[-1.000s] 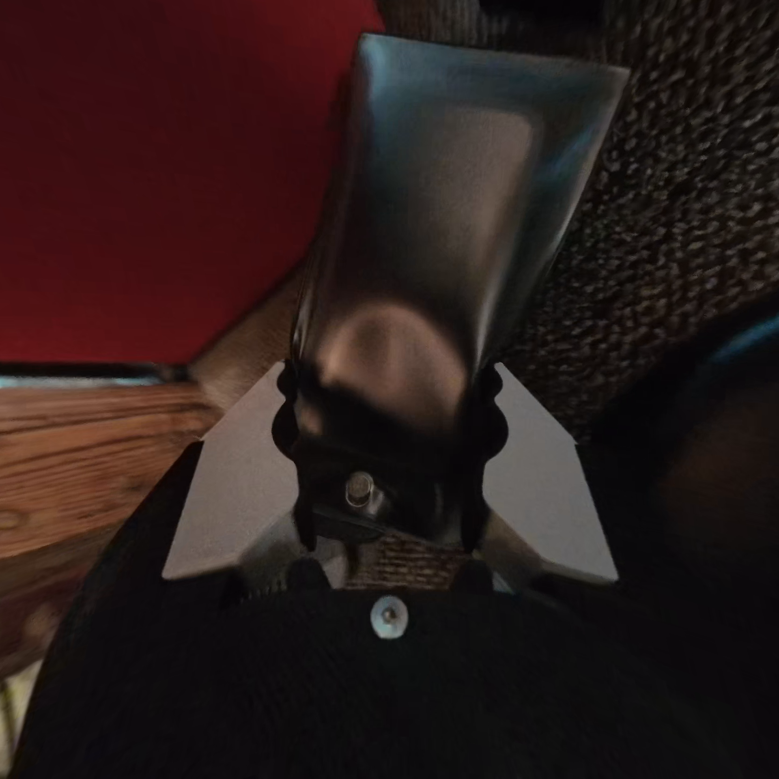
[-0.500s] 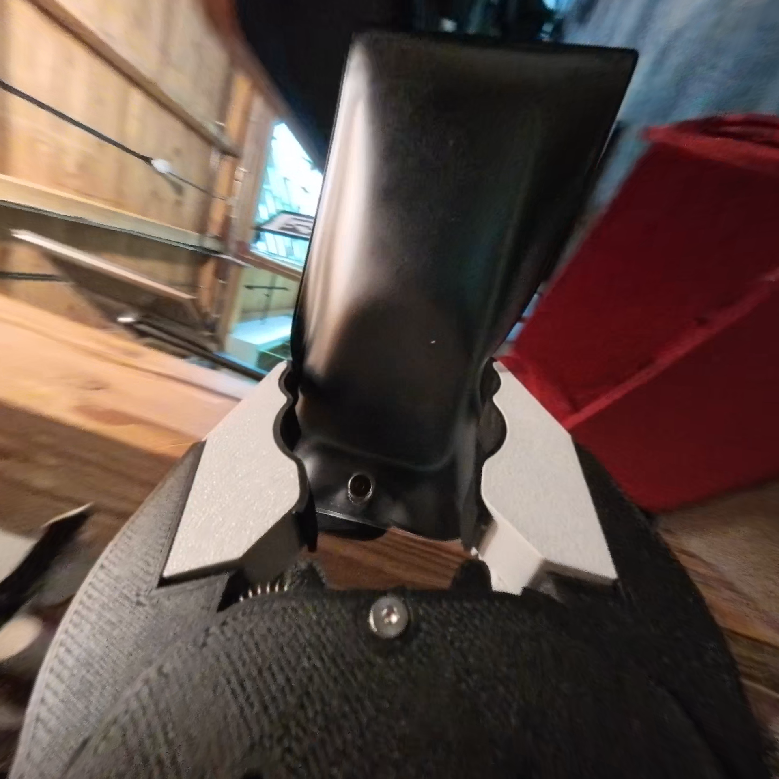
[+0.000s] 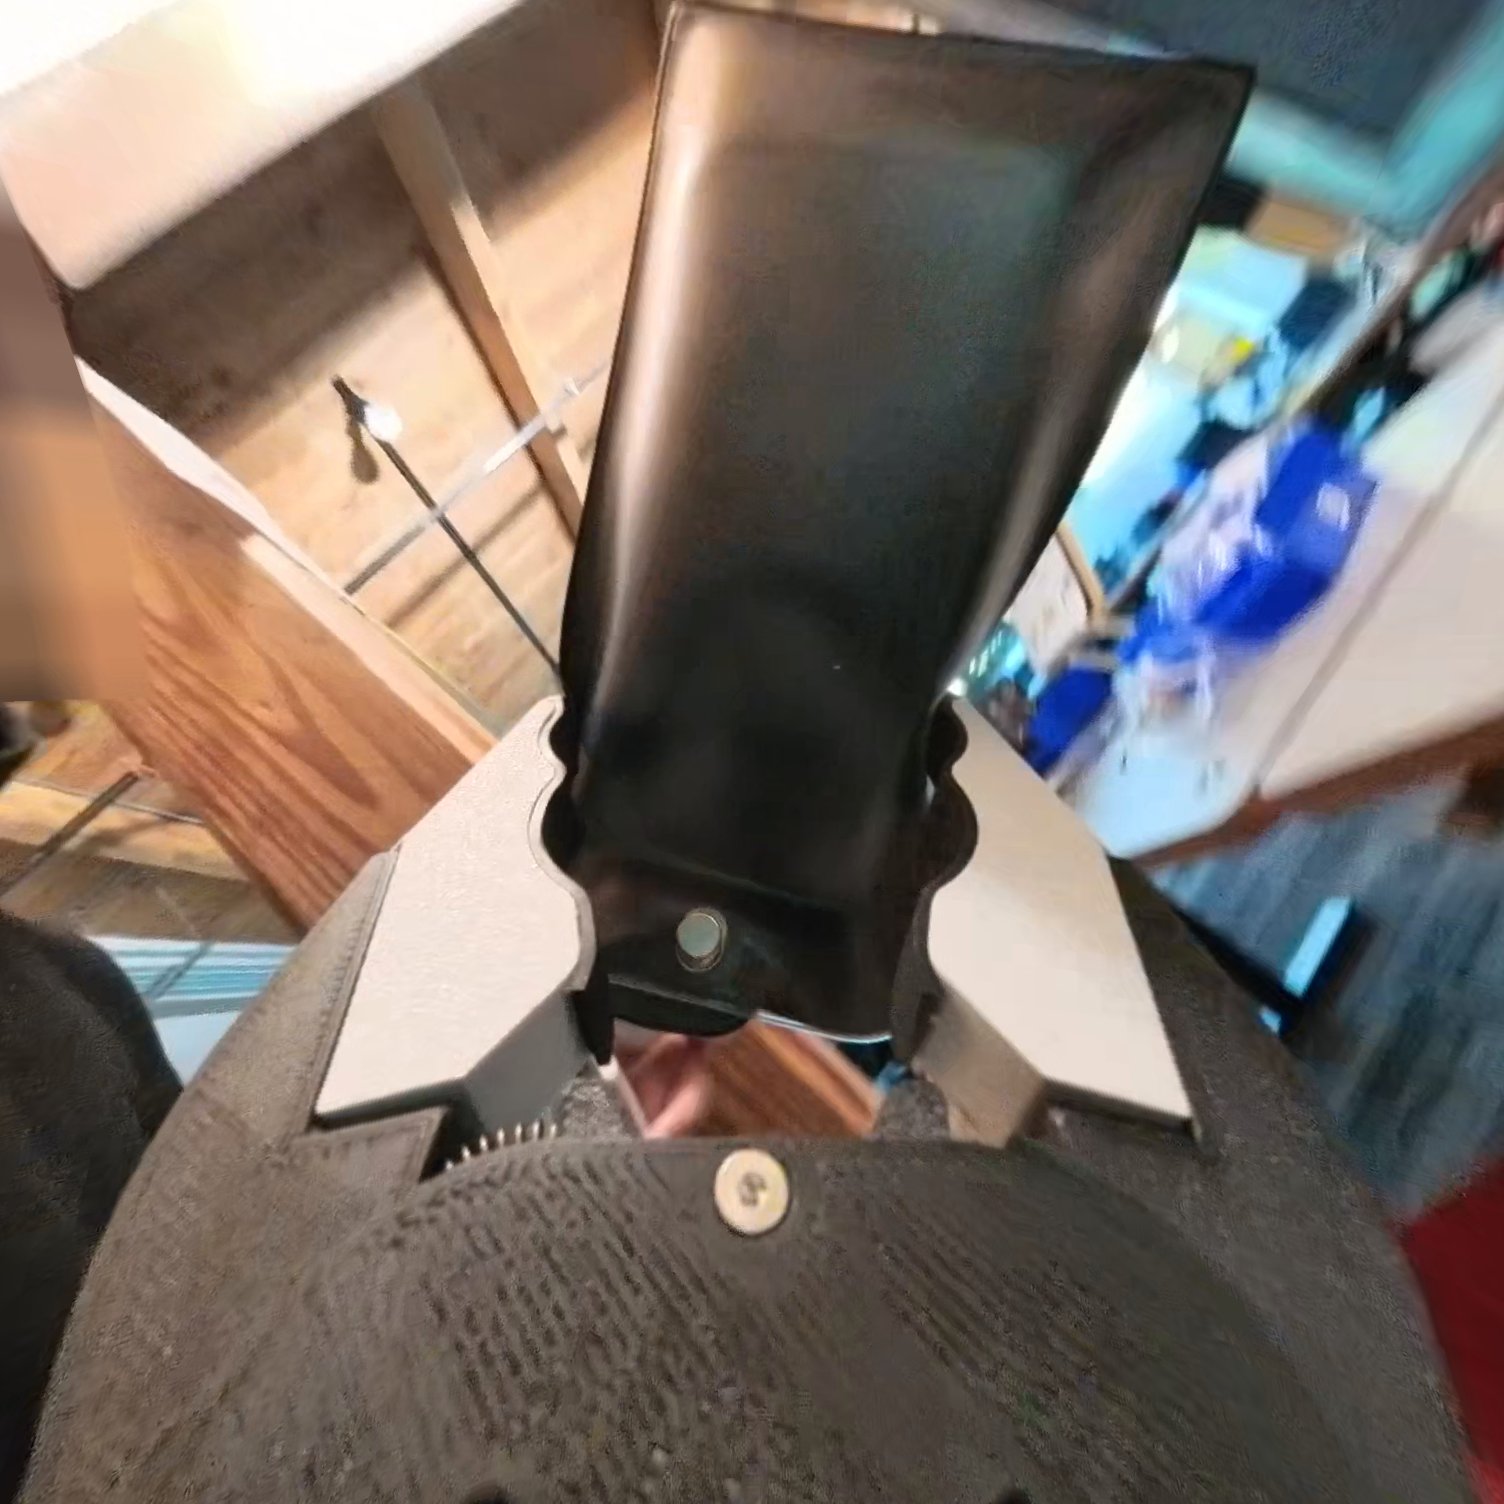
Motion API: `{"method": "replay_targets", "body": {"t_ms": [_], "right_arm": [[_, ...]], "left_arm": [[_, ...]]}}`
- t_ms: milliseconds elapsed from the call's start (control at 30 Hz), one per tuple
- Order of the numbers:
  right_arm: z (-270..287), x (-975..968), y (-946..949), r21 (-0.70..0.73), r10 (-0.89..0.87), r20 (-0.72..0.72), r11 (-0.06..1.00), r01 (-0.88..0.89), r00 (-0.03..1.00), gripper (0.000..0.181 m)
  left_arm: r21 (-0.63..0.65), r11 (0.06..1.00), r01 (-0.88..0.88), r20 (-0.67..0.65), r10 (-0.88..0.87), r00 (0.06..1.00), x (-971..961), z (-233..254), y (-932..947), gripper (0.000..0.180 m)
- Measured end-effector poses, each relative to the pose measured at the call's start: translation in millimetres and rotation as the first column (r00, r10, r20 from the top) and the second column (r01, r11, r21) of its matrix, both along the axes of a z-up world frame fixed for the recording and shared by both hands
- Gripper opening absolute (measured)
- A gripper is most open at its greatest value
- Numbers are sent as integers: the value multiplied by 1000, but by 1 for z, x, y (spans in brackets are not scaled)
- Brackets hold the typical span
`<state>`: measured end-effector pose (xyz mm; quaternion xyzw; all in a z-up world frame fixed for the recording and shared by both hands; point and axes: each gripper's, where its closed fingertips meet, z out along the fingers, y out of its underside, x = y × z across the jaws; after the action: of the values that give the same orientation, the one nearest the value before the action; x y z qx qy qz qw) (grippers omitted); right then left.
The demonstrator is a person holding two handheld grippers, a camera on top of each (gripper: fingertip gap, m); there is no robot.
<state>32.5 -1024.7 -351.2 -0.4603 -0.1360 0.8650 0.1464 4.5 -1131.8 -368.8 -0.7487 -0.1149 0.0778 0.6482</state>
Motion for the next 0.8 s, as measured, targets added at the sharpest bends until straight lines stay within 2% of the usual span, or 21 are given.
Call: {"method": "replay_targets", "body": {"t_ms": [100,200,367,400,500,533,567,633,733,800], "right_arm": [[93,15,46,84,-158,-121,982,169,980,86],[180,26,94,63,-333,-188,935,349,924,86],[286,67,164,61,-533,-135,837,544,835,86],[298,73,180,97,-564,-96,814,572,820,86],[318,87,240,199,-661,74,743,639,747,85],[325,90,262,224,-678,86,727,649,730,86],[328,89,284,252,-677,79,724,643,732,86],[325,83,326,192,-620,135,782,593,773,85],[292,64,391,330,-630,219,766,551,745,85],[249,50,432,357,-598,307,793,493,740,85]], "left_arm": [[14,998,57,-42,-56,998,10,33,10,87],[17,993,114,-54,-113,992,18,57,21,87],[28,983,183,-96,-179,979,28,91,34,87],[38,981,192,-95,-188,978,29,96,35,87],[66,977,205,-93,-198,976,33,105,36,86],[78,976,205,-90,-198,976,34,106,37,86],[91,976,199,-85,-192,978,34,107,37,85],[106,978,181,-60,-175,983,33,105,39,86],[105,983,149,-37,-146,989,29,99,43,86],[86,990,114,-44,-110,993,20,92,45,86]]}}
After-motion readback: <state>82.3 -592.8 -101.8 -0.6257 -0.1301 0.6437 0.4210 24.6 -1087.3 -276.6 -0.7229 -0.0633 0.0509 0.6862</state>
